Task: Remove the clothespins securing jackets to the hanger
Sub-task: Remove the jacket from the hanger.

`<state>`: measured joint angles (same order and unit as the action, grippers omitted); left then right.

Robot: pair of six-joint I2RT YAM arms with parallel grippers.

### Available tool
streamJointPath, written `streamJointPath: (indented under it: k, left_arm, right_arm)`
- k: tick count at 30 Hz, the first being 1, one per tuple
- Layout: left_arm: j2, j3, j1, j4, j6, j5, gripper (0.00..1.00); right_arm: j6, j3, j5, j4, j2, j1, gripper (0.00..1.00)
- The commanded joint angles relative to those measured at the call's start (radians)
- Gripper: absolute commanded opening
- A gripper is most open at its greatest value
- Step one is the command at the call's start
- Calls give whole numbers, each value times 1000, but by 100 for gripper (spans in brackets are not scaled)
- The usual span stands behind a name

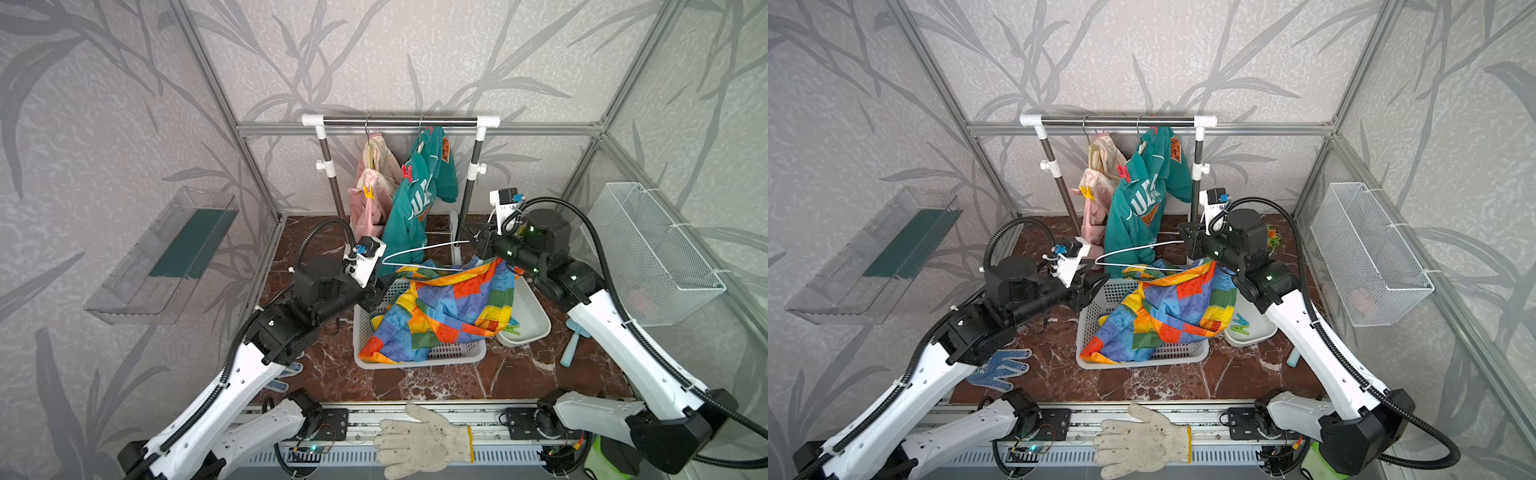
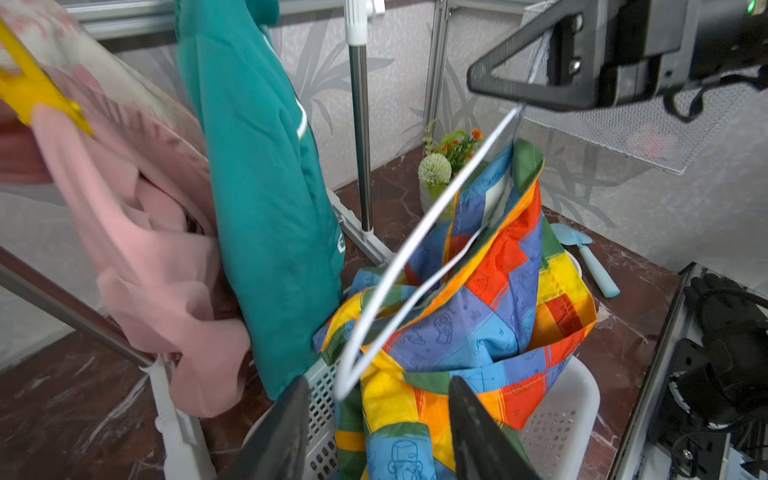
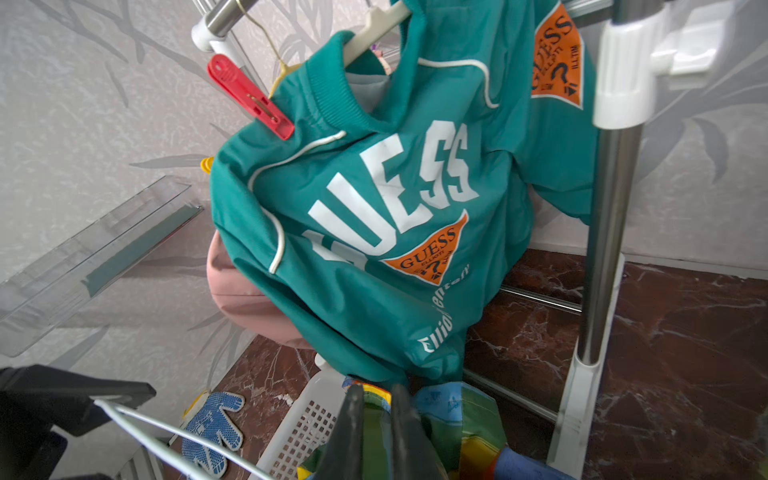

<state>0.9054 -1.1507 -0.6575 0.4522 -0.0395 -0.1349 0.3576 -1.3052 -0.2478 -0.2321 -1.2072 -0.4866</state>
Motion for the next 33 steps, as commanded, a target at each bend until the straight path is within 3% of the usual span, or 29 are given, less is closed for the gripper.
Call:
streamJointPath:
  k: [1, 6, 19, 33]
  left_arm:
    - [-1, -54, 4, -31, -66, 19, 58]
    - [36, -95, 4, 14, -99, -50, 59]
    - [152, -181, 6, 142, -196, -83, 37]
    - [53, -178, 6, 200, -138, -233, 39]
  right_arm:
    - [-30, 20, -38, 48, 17, -17, 0]
    - [-77, 3, -49, 27, 0, -62, 0]
    - [-135, -42, -84, 10, -23, -72, 0]
    - [-335, -92, -58, -34, -40, -70, 0]
